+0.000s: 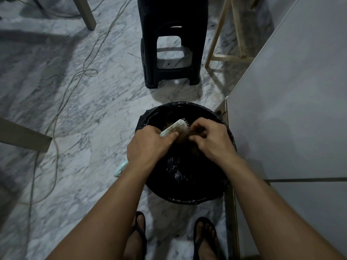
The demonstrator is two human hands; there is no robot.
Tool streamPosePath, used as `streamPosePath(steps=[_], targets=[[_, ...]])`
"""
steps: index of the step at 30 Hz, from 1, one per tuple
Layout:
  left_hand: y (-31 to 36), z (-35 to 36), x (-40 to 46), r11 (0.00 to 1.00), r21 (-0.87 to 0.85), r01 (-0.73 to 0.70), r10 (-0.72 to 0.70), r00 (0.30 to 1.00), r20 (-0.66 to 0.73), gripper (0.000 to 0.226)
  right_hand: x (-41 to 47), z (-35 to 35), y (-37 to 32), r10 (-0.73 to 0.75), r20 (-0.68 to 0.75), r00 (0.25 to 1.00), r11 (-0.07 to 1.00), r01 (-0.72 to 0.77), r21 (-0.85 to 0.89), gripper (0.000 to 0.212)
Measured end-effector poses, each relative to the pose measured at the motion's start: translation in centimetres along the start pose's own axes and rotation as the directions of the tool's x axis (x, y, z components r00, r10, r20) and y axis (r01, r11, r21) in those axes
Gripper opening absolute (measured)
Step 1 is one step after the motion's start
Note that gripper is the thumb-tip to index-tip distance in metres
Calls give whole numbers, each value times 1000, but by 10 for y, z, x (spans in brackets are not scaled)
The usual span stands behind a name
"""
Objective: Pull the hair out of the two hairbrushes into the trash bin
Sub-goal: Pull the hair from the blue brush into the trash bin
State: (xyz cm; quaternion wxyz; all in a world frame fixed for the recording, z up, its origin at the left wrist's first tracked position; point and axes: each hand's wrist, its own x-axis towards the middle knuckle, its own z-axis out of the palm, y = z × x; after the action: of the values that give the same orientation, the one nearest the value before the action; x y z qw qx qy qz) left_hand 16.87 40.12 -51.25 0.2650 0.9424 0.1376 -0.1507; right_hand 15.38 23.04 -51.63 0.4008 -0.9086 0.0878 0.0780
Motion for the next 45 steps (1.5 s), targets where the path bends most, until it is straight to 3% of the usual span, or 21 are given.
streamPosePath(steps=[3, 10, 13, 16, 18, 21, 27, 33, 38, 41, 45], targets=[[-6, -1, 3, 999, -35, 30, -30, 1000, 2, 54, 3, -9, 1, 66, -58, 996, 998, -66, 4, 9], [-14, -12, 7, 999, -8, 51, -51, 995, -83, 52, 5, -30, 6, 132, -67, 989, 991, -132, 8, 10], [-12, -9, 5, 999, -31, 18, -21, 995, -95, 52, 4, -30, 6, 148, 15, 989, 985, -146, -92, 15], [-6, -7, 1, 999, -52, -17, 13, 997, -80, 52, 1, -24, -1, 91, 118, 989, 992, -79, -102, 33], [-1, -5, -1, 998, -50, -42, 38, 997, -73, 55, -2, -17, -10, 13, 114, 993, 1000, -14, 3, 33], [5, -2, -3, 997, -52, -63, 60, 997, -52, 55, -5, -6, -15, -11, 91, 996, 999, 16, -49, 37], [4, 0, -1, 997, -63, -47, 45, 998, -40, 51, -1, -11, -9, 36, -23, 999, 993, -39, -112, 10], [-6, -5, 8, 994, -107, 20, -31, 995, -100, 47, 3, -28, 2, 111, 58, 992, 987, -103, -126, 7], [-5, -4, 6, 994, -112, 9, -18, 996, -85, 48, 3, -21, 2, 116, 184, 976, 981, -84, -174, 23], [-1, -2, 5, 993, -114, -10, 5, 999, -50, 46, -1, -13, -10, 73, 149, 986, 996, -64, -66, 47], [4, 1, 4, 979, -205, -12, 20, 999, 35, 42, -6, -1, -19, 32, 97, 995, 999, -35, 29, 43]])
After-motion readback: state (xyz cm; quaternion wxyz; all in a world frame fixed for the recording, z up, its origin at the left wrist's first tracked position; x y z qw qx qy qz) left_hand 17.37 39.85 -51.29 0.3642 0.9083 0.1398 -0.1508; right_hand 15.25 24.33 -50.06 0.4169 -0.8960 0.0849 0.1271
